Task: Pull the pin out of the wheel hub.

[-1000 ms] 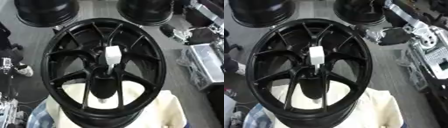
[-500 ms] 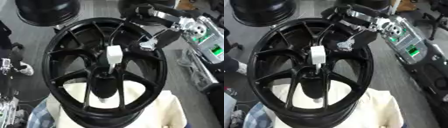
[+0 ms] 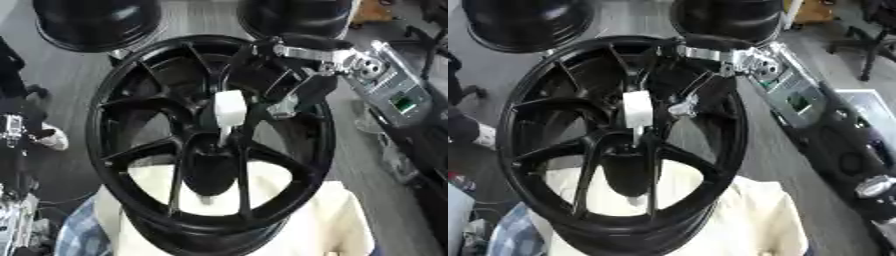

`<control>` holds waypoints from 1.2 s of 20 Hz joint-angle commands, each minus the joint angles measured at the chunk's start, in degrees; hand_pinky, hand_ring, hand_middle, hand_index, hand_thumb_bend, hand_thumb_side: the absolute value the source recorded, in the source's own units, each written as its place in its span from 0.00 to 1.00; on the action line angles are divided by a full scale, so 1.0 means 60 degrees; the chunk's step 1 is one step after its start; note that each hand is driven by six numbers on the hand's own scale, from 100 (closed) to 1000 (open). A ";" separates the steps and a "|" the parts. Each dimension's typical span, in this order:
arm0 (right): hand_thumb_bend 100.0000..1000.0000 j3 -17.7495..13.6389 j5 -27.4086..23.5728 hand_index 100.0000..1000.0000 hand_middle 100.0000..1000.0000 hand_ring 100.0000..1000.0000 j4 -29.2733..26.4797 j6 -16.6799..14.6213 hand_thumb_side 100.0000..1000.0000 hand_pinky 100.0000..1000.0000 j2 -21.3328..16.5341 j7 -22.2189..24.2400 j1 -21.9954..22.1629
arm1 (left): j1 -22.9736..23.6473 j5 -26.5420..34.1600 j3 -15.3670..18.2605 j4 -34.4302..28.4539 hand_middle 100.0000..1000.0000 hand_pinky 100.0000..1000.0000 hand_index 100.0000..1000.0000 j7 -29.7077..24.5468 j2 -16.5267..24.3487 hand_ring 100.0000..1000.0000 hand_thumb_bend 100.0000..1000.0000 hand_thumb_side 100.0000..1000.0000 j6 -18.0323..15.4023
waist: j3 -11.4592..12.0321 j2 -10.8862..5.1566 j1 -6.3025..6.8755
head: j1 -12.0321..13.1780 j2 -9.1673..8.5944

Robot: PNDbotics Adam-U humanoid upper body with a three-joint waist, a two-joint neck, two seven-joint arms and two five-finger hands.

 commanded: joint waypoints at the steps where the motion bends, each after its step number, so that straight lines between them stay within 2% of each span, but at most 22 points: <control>1: 0.36 -0.0102 0.0042 0.91 0.83 0.81 -0.0006 -0.0047 0.41 0.81 -0.0049 0.0116 -0.0206 | -0.0061 -0.0023 0.0035 -0.0100 0.67 0.66 0.78 0.0009 0.0131 0.78 0.25 0.81 -0.0003 | 0.0006 -0.0185 0.0028 | 0.0016 0.0017; 24: 0.33 0.0109 0.0310 0.86 0.78 0.79 0.0520 -0.0308 0.42 0.81 0.0664 0.0275 -0.0169 | -0.0055 -0.0026 0.0018 -0.0091 0.67 0.66 0.78 -0.0023 0.0105 0.77 0.25 0.81 -0.0001 | 0.0017 -0.0177 0.0061 | -0.0046 0.0047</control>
